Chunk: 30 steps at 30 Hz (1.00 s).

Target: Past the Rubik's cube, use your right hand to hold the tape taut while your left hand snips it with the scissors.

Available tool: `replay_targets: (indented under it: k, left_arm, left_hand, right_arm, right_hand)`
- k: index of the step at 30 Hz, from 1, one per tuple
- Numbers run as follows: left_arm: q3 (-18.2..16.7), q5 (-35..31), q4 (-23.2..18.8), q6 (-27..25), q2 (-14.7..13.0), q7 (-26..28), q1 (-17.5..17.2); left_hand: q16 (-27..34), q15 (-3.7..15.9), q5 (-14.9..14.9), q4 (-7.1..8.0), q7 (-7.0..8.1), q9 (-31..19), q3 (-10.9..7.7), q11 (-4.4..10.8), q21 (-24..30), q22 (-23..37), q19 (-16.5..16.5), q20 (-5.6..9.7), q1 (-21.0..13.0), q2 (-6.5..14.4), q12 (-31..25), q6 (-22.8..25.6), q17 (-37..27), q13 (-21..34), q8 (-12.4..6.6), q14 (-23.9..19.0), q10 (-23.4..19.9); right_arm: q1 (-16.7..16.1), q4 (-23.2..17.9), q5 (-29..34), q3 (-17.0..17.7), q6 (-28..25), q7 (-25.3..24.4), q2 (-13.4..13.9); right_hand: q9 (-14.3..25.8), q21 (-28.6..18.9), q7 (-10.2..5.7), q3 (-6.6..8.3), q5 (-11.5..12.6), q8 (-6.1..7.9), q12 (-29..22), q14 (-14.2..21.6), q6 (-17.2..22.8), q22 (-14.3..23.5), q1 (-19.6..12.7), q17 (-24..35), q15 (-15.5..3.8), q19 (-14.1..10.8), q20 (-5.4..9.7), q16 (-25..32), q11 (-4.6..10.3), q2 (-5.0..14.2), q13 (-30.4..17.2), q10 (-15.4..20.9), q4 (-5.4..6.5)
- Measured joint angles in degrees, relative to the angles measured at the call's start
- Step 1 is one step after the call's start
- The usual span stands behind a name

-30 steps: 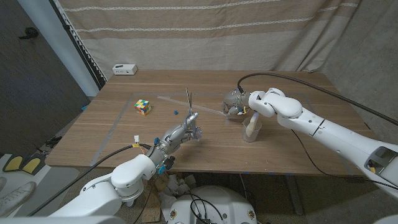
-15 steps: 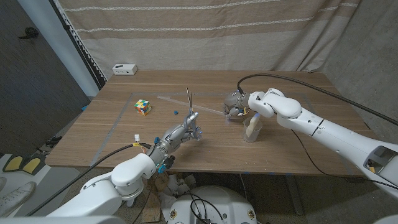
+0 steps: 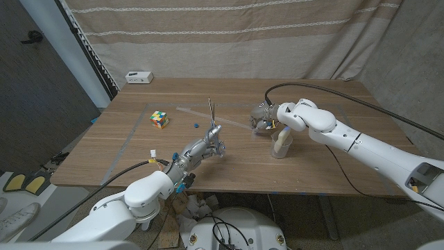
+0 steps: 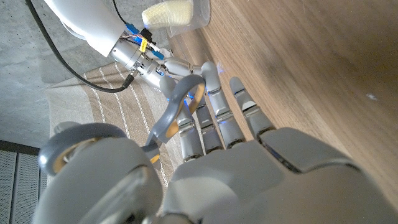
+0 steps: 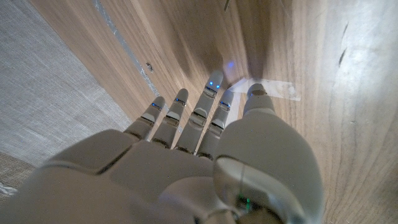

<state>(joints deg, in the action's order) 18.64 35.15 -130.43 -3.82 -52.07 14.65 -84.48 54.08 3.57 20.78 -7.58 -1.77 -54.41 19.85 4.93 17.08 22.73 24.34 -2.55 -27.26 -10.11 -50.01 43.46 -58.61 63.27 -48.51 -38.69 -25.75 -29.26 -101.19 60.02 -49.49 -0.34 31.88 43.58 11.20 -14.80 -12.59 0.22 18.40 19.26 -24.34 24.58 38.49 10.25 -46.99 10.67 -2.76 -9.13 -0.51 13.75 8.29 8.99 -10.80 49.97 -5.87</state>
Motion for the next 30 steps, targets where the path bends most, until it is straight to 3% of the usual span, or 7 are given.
replay_targets:
  k: [5,8,11,14,18,29,30]
  left_arm:
    - [0.0,0.0,0.1,0.1,0.0,0.0,-0.1]
    - [0.0,0.0,0.2,0.4,0.0,0.0,-0.3]
    - [0.0,0.0,0.2,0.6,0.1,0.1,-0.4]
    - [0.0,-0.1,0.3,0.8,0.1,0.1,-0.6]
    - [0.0,-0.1,0.4,1.1,0.1,0.2,-0.7]
    - [0.0,-0.2,0.4,1.7,0.2,0.1,-0.8]
    - [-0.1,-0.2,0.6,1.8,0.2,0.1,-1.2]
  left_hand:
    - [0.5,0.00,0.0,0.00,-0.11,0.0,0.00,0.00,0.0,0.0,0.2,-0.21,0.0,0.0,0.0,0.1,0.0,0.0,0.00,0.0,0.0]
    - [0.5,0.00,0.0,0.00,-0.11,0.0,0.00,0.00,0.0,0.0,0.2,-0.21,0.0,0.0,0.0,0.1,0.0,0.0,0.00,0.0,0.0]
    - [0.5,0.00,0.0,0.00,-0.11,0.0,0.00,0.00,0.0,0.0,0.2,-0.21,0.0,0.0,0.0,0.1,0.2,0.0,0.00,0.0,0.0]
    - [0.5,0.00,0.0,0.00,-0.11,0.0,0.00,0.00,-0.4,0.2,0.2,-0.21,0.0,0.0,0.0,0.1,0.2,0.0,0.00,0.0,0.0]
    - [0.5,0.00,0.0,0.00,-0.11,-0.1,0.00,0.00,-0.4,0.3,0.2,-0.21,0.0,0.0,0.0,0.1,0.1,0.0,-0.01,0.0,0.0]
    - [0.8,0.00,0.2,0.23,-0.11,-0.4,-0.23,0.00,-0.3,0.3,0.2,-0.21,0.0,0.0,0.0,0.1,0.1,0.0,-0.02,0.0,0.0]
    - [0.8,0.00,0.2,0.23,-0.11,-0.4,-0.23,0.00,-0.5,0.3,0.2,-0.21,0.0,0.0,0.0,0.1,0.1,0.0,-0.02,0.0,0.0]
  right_arm:
    - [0.0,-0.4,-0.1,0.0,0.1,0.4,0.1]
    - [0.0,-0.4,-0.3,0.0,0.3,0.5,0.0]
    - [0.1,-0.4,-0.8,0.0,0.8,0.4,0.0]
    - [0.1,-0.3,-1.1,0.0,1.1,0.0,0.0]
    - [0.0,-0.2,-1.7,0.1,1.6,-0.7,0.0]
    - [-1.2,-0.6,-2.1,1.4,1.9,-1.2,0.9]
    - [-1.3,-0.7,-4.1,1.5,3.1,-3.5,1.1]
  right_hand:
    - [0.0,0.0,0.00,0.00,-0.4,-0.23,0.0,0.3,0.0,0.0,0.0,0.0,0.31,-0.2,-0.21,0.0,-0.20,0.01,0.0,0.2,0.00]
    - [0.0,0.3,-0.12,0.28,-0.4,-0.67,0.2,0.3,0.5,0.0,-1.6,0.0,0.30,-0.2,-0.21,0.0,1.27,0.49,0.0,1.0,-0.28]
    - [0.1,1.0,-0.08,1.06,-0.4,-0.39,0.4,0.3,3.6,0.0,-3.8,0.0,0.31,-0.2,-0.21,-0.4,3.16,0.86,-0.3,1.9,-1.06]
    - [0.4,1.6,-0.19,2.30,-0.4,0.08,0.4,-0.3,6.9,0.0,-6.3,0.1,0.20,0.0,0.04,-0.8,4.00,1.40,-0.7,2.8,-1.40]
    - [0.7,2.0,-0.16,4.01,-0.8,0.46,0.2,-0.3,9.8,0.3,-9.2,0.6,0.19,0.3,0.32,-0.8,3.91,1.96,-1.4,5.4,-1.24]
    - [1.2,2.6,0.10,5.81,-1.5,1.10,-1.7,1.1,13.0,0.3,-12.2,1.6,0.30,0.9,0.39,0.4,3.89,2.19,-3.6,8.6,-0.73]
    - [1.4,2.6,0.10,6.03,-1.7,1.27,-2.0,1.1,13.0,0.3,-12.8,1.7,0.30,1.1,0.11,0.7,3.73,2.03,-3.8,9.2,-0.65]
